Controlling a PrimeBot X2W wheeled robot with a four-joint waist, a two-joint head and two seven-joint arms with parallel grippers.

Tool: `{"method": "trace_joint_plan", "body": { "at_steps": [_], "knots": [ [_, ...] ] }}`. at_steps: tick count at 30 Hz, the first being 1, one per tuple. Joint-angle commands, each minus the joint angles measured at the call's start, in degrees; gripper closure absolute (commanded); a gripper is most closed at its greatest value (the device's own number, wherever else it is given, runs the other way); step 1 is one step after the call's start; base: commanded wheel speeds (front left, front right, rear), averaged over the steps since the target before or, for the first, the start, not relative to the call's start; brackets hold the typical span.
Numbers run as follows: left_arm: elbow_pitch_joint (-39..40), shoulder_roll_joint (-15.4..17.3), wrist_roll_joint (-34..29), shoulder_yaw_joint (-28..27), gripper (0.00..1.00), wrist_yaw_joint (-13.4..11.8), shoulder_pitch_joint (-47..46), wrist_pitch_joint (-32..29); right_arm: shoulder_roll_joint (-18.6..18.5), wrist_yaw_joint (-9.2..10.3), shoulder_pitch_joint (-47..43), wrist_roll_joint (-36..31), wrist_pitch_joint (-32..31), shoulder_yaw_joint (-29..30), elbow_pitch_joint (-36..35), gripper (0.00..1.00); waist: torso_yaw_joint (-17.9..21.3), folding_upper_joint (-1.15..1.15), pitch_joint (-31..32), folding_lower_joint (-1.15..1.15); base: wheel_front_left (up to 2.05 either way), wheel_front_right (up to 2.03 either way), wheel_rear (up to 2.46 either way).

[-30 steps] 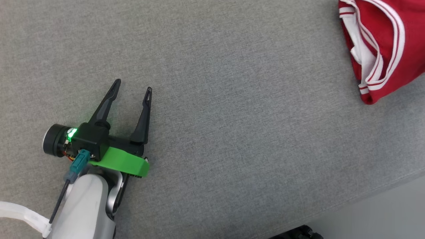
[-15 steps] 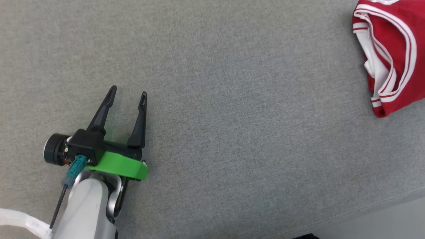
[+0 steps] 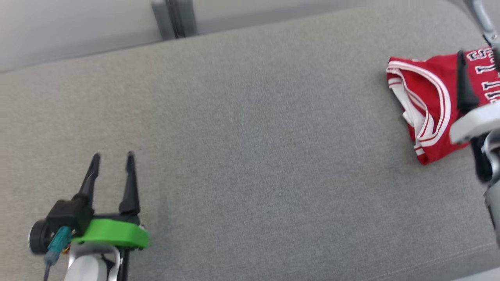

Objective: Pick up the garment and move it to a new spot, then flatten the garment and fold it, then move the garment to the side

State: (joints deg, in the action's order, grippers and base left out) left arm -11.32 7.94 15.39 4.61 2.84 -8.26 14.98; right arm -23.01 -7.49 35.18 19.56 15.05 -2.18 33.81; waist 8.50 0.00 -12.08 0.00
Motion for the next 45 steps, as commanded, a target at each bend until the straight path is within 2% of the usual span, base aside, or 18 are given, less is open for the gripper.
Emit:
{"method": "trace_joint_plan", "body": {
  "at_steps": [1, 5, 10, 18, 27, 45],
  "knots": [
    [0.3, -0.3, 1.4, -1.2, 0.00, -0.4, 2.3, 0.2, 0.5, -0.01, -3.6, 0.5, 0.1, -0.2, -2.5, 0.00, -3.6, 0.00, 9.7, 0.00, 0.00, 0.00, 0.00],
    [0.7, 0.0, 1.9, -3.1, 0.00, -1.3, 5.4, 0.2, 2.4, -0.01, -11.5, 0.5, 0.1, -0.3, -9.3, 0.00, -5.0, 0.00, 12.3, 0.00, 0.00, 0.00, 0.00],
    [-0.1, -0.3, 2.2, -2.9, 0.00, -1.4, 7.4, 0.2, 6.1, -0.01, -20.0, -0.9, 0.1, 0.1, -16.1, 0.00, -6.5, 0.00, 13.1, 0.00, 0.00, 0.00, 0.00],
    [-3.0, -1.0, 1.5, -3.0, 0.00, 0.2, 8.5, 0.2, 10.3, -0.01, -29.3, -1.6, 0.1, 0.1, -22.6, 0.00, -7.2, 0.00, 13.0, 0.00, 0.00, 0.00, 0.00],
    [-3.6, -2.4, -0.6, -3.8, 0.00, 1.3, 8.9, 0.2, 12.8, -0.01, -32.4, -3.9, 0.1, -0.8, -23.9, 0.00, -7.4, 0.00, 12.8, 0.00, 0.00, 0.00, 0.00],
    [-5.2, -4.1, -3.3, -5.2, 0.00, 2.4, 8.0, 0.2, 13.4, -0.01, -30.5, -4.0, 0.1, -2.4, -22.0, 0.00, -7.1, 0.00, 12.8, 0.00, 0.00, 0.00, 0.00]
  ]
}}
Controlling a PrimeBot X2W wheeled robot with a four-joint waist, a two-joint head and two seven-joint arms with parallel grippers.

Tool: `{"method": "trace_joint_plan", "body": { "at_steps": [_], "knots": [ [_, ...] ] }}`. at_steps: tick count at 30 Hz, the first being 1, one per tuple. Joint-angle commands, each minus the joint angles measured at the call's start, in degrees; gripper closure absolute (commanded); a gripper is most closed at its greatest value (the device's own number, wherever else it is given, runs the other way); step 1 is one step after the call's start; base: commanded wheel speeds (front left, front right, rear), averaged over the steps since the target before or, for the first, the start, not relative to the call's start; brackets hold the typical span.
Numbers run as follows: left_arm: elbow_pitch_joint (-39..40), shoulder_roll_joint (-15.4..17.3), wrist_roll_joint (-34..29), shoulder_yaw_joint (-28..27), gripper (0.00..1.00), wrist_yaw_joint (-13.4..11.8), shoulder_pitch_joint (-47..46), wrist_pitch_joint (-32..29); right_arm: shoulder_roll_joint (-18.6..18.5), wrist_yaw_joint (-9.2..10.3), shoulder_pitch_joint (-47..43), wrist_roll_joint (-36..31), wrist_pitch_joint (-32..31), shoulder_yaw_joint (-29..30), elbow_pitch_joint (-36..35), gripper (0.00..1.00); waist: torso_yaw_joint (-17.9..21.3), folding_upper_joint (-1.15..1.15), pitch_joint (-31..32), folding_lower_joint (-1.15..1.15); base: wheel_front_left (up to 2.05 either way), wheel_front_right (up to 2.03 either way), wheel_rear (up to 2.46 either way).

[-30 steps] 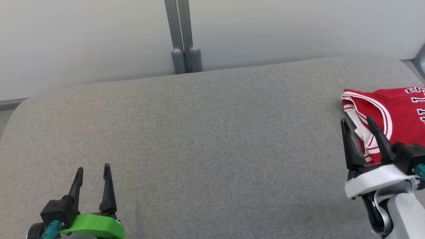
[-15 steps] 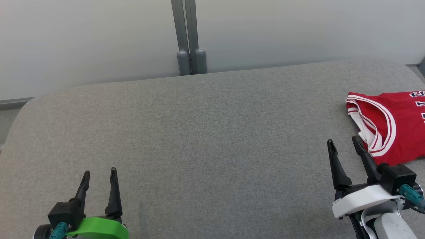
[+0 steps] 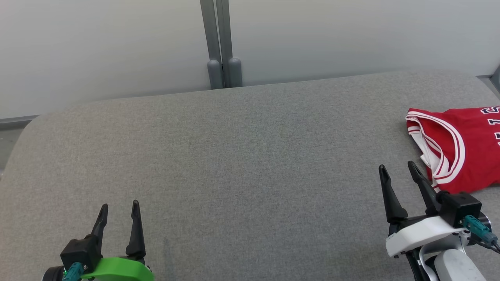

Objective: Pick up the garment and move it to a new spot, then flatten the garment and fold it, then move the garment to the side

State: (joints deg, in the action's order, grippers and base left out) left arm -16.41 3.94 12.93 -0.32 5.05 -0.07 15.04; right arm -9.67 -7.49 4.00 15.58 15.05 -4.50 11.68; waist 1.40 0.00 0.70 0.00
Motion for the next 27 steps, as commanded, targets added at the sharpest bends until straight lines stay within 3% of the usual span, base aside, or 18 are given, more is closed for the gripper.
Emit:
{"method": "trace_joint_plan", "body": {
  "at_steps": [1, 2, 3, 6, 27],
  "knots": [
    [-0.2, -0.2, -1.0, -0.4, 0.00, 0.3, -0.3, 0.2, 0.1, -0.01, 0.7, 0.0, 0.1, -0.2, 0.3, 0.00, 0.0, 0.00, 0.0, 0.00, 0.00, 0.00, 0.00],
    [-0.1, -0.2, -1.0, -0.4, 0.00, 0.3, -0.3, 0.2, 0.1, -0.01, 0.7, 0.0, 0.1, -0.3, 0.3, 0.00, 0.0, 0.00, 0.1, 0.00, 0.00, 0.00, 0.00],
    [-0.2, -0.2, -0.3, -0.2, 1.00, 0.0, 0.0, 0.0, 0.0, 0.00, 0.1, 0.1, 0.0, -0.2, 0.2, 1.00, 0.0, 0.00, 0.1, 0.00, 0.00, 0.00, 0.00],
    [-1.5, -0.3, 0.4, -0.4, 1.00, 0.0, 0.0, -0.6, 0.4, 0.00, -0.7, 0.8, -0.3, -0.2, 1.2, 1.00, 0.0, 0.00, 0.1, 0.00, 0.00, 0.00, 0.00],
    [-0.3, -0.5, 21.6, -1.9, 1.00, 0.7, -1.8, -6.2, 2.1, 0.00, 0.3, 21.2, -6.0, 2.8, 1.5, 1.00, -0.2, 0.00, -0.1, 0.00, 0.00, 0.00, 0.00]
  ]
}}
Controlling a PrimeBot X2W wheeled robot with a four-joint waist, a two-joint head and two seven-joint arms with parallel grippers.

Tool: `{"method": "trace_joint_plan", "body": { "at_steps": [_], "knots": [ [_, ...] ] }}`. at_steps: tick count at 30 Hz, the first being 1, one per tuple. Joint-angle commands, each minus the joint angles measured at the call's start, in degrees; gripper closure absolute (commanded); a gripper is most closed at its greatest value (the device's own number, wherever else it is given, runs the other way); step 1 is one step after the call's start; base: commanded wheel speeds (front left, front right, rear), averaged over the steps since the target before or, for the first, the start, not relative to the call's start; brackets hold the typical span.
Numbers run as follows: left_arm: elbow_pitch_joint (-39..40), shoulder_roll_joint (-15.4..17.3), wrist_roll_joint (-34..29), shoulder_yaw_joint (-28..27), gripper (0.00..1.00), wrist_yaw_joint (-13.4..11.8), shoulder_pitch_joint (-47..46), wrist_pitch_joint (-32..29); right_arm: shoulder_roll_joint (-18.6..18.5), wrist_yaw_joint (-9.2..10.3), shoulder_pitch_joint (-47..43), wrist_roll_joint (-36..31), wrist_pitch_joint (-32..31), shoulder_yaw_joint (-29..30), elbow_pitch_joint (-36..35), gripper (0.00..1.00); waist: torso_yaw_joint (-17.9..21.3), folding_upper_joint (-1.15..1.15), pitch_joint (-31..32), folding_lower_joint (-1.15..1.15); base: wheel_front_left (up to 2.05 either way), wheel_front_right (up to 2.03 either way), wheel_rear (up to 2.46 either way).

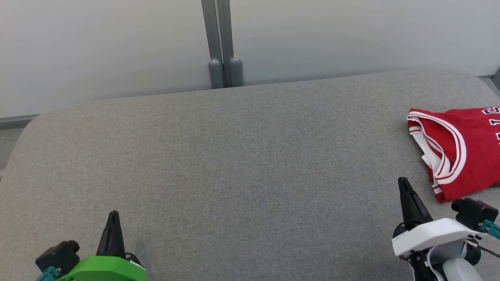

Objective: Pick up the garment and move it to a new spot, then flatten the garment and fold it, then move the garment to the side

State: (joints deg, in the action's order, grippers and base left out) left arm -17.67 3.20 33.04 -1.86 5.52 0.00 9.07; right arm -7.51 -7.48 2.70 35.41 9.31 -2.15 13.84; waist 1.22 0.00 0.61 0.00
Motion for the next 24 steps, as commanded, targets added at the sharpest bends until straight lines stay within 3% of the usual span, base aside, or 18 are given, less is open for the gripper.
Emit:
{"method": "trace_joint_plan", "body": {
  "at_steps": [1, 24],
  "knots": [
    [1.0, 0.2, 2.3, -0.4, 1.00, 0.2, -1.9, -0.5, 0.0, -0.01, 1.6, 2.1, -0.5, 0.6, -0.7, 1.00, 0.0, 0.00, 0.0, 0.00, 0.00, 0.00, 0.00],
    [2.0, 0.1, 20.2, -1.7, 1.00, 0.8, -3.4, -5.2, 1.4, -0.02, 2.3, 19.2, -5.3, 3.2, -0.5, 1.00, -0.3, 0.00, -0.2, 0.00, 0.00, 0.00, 0.00]
  ]
}}
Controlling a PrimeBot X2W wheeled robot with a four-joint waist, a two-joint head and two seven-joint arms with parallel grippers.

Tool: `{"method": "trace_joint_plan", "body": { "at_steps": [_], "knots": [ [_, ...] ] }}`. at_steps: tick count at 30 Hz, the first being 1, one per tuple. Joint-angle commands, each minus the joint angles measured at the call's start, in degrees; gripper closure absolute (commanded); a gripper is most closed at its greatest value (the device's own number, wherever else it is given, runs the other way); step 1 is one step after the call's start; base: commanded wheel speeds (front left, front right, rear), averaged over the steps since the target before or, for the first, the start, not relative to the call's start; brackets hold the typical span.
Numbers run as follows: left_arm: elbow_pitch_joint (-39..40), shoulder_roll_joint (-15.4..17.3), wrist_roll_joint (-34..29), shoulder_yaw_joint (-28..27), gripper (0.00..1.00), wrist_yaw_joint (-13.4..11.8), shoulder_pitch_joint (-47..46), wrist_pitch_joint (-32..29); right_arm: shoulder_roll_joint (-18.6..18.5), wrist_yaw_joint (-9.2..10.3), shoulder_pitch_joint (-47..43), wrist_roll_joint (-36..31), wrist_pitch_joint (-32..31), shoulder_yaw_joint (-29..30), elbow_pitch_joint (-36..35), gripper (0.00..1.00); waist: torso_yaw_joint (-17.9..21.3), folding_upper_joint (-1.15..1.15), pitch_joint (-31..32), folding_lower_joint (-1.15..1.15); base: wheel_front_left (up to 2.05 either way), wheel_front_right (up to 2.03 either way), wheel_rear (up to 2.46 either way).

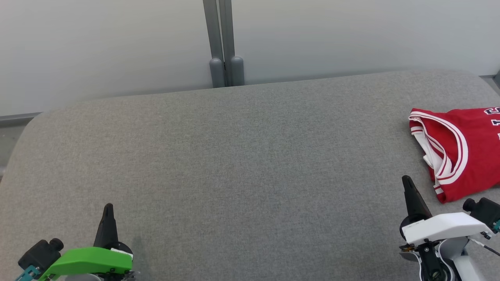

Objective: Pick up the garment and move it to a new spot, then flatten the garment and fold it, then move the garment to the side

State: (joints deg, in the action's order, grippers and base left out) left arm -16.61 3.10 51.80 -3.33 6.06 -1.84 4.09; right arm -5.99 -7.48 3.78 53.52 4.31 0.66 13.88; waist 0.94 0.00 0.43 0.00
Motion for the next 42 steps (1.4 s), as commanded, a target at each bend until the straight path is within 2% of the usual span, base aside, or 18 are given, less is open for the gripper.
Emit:
{"method": "trace_joint_plan", "body": {
  "at_steps": [1, 42],
  "knots": [
    [0.9, 0.2, 2.1, -0.3, 1.00, 0.3, -1.6, -0.4, 0.0, -0.02, 1.3, 1.9, -0.5, 0.5, -0.5, 1.00, 0.0, 0.00, 0.0, 0.00, 0.00, 0.00, 0.00],
    [2.0, -0.1, 25.3, -2.1, 1.00, 1.1, -3.6, -6.6, 1.9, -0.02, 2.2, 24.0, -6.9, 3.8, -0.1, 1.00, -0.5, 0.00, -0.3, 0.00, 0.00, 0.00, 0.00]
  ]
}}
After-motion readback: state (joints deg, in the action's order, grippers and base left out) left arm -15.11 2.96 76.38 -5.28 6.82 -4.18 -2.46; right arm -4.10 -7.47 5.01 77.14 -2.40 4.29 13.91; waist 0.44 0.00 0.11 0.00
